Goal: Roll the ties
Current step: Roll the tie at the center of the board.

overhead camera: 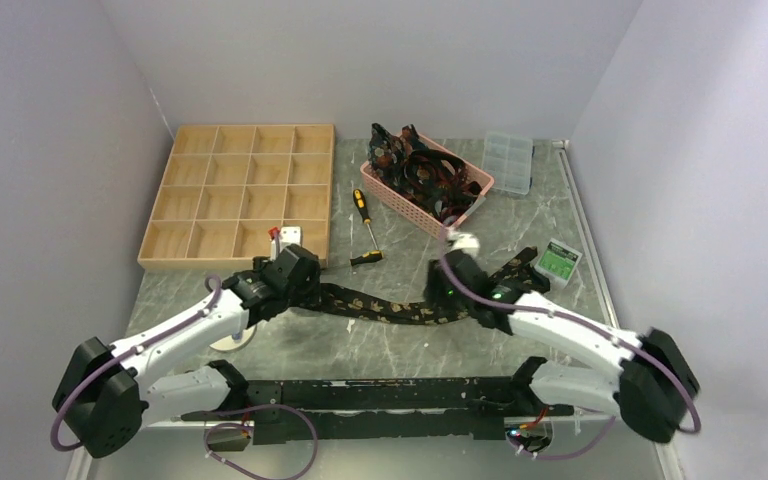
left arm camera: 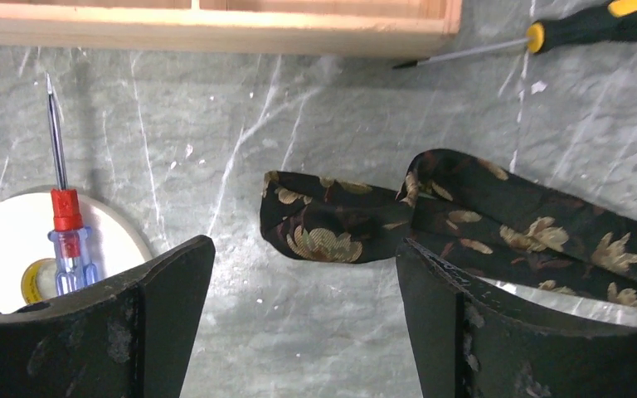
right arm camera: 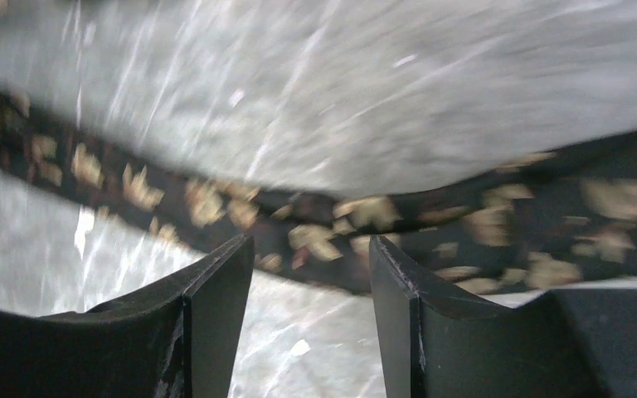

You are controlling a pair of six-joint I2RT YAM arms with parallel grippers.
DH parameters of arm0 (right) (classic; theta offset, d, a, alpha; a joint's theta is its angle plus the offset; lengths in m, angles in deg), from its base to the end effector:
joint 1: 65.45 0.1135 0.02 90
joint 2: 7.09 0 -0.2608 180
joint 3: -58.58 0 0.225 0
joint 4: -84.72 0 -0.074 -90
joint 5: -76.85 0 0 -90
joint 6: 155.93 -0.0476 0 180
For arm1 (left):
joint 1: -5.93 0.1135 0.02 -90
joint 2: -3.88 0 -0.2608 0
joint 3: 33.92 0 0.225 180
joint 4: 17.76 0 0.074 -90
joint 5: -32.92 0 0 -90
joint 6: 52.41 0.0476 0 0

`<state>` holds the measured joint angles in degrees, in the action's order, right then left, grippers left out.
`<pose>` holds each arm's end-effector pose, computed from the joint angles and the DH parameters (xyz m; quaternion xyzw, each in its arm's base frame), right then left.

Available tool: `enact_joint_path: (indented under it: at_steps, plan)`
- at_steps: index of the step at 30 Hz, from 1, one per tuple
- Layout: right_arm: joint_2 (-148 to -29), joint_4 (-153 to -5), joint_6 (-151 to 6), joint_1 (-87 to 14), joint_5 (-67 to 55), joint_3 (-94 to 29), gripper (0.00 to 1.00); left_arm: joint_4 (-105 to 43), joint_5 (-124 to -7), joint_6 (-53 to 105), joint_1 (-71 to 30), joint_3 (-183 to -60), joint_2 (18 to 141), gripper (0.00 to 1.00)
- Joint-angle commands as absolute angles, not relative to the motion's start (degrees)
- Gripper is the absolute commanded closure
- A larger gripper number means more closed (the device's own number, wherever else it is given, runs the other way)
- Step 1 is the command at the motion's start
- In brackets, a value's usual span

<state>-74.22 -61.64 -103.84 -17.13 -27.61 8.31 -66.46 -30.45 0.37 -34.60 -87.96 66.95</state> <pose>0.1488 0.1492 0.1959 -0.0424 0.9337 0.1427 0.3257 0.1555 -0.1049 0.2122 -0.0370 0.9362 0.0025 0.3494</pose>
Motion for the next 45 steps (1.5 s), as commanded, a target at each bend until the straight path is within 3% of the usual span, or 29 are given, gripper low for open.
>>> enact_joint_path:
  at_steps: [1,5,9,13,16,24,26,31,35,45]
  plan:
    - [-62.0,-56.2,-105.2,-28.9,-34.4,11.0,0.42,-60.6,-28.9,-0.5,-33.6,-86.3,65.5,0.14]
    - [-60.6,-53.3,-104.4,-38.6,-36.0,10.3,0.38,-56.1,-35.6,-0.7,-29.9,-83.6,69.0,0.24]
    - [-64.3,-52.9,-109.1,-47.4,-34.4,10.7,0.35,-49.9,-41.1,-3.1,-27.7,-80.0,72.2,0.59]
    - [-66.9,-54.1,-112.8,-54.9,-34.8,11.3,0.29,-47.4,-39.4,-6.8,-27.6,-77.3,72.5,0.95]
    - [-71.9,-55.4,-114.2,-60.0,-34.4,10.9,0.23,-47.2,-37.1,-9.0,-27.7,-75.2,69.9,0.97]
    - [-93.3,-60.0,-117.2,-62.6,-32.8,2.5,0.27,-52.9,-27.8,-17.3,-27.6,-72.3,60.3,0.97]
    - [-98.0,-60.7,-117.2,-62.5,-31.9,-0.2,0.36,-54.1,-26.6,-18.7,-27.6,-72.2,59.8,0.97]
    - [-108.2,-59.8,-115.8,-62.7,-31.7,-8.9,0.70,-55.7,-25.3,-20.6,-27.5,-72.3,59.4,0.97]
    - [-112.6,-58.9,-115.1,-64.6,-32.3,-14.6,0.88,-54.9,-25.2,-20.4,-27.5,-71.8,59.2,0.97]
    - [-119.0,-55.3,-109.2,-70.2,-32.1,-26.1,0.92,-55.1,-26.3,-19.7,-27.5,-74.4,65.3,0.97]
